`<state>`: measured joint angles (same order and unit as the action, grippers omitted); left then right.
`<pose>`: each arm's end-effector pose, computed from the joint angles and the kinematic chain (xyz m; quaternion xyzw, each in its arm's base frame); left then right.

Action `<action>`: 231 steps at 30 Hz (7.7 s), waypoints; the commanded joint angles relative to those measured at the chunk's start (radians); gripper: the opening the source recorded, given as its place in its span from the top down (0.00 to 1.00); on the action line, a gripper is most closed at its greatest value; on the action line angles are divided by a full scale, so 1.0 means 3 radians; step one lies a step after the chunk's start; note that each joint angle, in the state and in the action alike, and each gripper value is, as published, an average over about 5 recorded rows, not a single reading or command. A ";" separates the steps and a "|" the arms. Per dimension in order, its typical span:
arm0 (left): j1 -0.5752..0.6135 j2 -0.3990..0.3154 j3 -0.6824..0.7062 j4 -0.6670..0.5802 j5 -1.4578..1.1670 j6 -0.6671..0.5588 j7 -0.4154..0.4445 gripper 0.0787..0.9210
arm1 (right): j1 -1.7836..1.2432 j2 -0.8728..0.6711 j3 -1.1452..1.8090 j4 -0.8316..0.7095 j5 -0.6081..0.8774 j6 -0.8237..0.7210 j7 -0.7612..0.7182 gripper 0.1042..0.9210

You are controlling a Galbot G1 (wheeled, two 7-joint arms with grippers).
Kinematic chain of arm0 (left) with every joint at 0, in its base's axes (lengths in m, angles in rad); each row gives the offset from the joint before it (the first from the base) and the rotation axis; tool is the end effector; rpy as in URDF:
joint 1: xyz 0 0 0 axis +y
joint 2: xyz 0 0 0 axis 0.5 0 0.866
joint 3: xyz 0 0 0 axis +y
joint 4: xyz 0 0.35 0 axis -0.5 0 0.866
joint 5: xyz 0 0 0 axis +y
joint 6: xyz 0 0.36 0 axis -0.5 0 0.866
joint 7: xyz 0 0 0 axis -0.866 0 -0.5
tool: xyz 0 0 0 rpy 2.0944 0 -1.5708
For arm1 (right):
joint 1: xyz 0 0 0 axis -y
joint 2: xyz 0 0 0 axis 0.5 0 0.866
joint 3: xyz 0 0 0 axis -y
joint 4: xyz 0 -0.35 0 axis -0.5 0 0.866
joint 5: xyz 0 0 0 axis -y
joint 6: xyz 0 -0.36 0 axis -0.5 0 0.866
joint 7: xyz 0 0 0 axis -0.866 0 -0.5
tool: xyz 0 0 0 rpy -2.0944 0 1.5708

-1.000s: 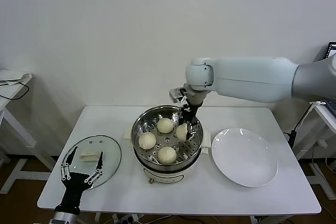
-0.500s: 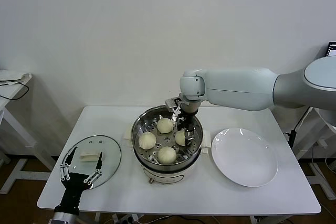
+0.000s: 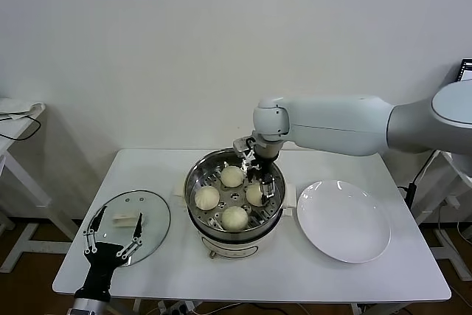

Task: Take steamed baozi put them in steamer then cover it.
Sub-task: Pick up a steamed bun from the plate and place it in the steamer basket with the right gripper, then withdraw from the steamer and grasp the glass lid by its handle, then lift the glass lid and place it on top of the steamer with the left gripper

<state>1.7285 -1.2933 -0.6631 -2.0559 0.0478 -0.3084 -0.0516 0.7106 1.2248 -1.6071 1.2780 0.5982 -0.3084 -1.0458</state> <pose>0.1423 0.0925 -0.3253 0.0220 0.9828 0.1697 0.0693 0.5509 0.1208 -0.0821 0.6133 -0.4204 0.5711 0.3478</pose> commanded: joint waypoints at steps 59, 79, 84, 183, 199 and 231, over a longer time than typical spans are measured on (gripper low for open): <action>-0.0843 0.0200 -0.0016 0.1675 0.4315 0.0487 -0.1011 0.12 | -0.6865 -0.0231 0.7425 0.1404 -0.0362 0.1979 0.4049 0.12; -0.1288 0.0172 0.0061 0.2034 0.4387 0.0607 -0.1031 0.12 | -0.6810 -0.0162 0.7320 0.1263 -0.0463 0.2006 0.3991 0.12; -0.1390 0.0172 0.0080 0.2104 0.4376 0.0637 -0.0985 0.12 | -0.6804 -0.0153 0.7317 0.1256 -0.0473 0.2013 0.3981 0.12; -0.2629 -0.0064 0.2796 0.0320 0.4343 0.2999 0.1019 0.86 | -0.6451 -0.0042 0.7297 0.0939 -0.0579 0.1992 0.4014 0.12; -0.2606 -0.0178 0.2785 0.0558 0.4732 0.2964 0.1158 0.86 | -0.6422 -0.0012 0.7310 0.0876 -0.0606 0.1996 0.4003 0.12; -0.2544 -0.0291 0.2726 0.0676 0.4860 0.2907 0.1140 0.86 | -0.6424 0.0036 0.7299 0.0845 -0.0647 0.2020 0.3980 0.12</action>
<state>0.9678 -1.3748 0.1529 -1.8612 1.4982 0.5644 0.2911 -1.2179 1.2340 0.5827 1.5323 0.4052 0.2970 0.1484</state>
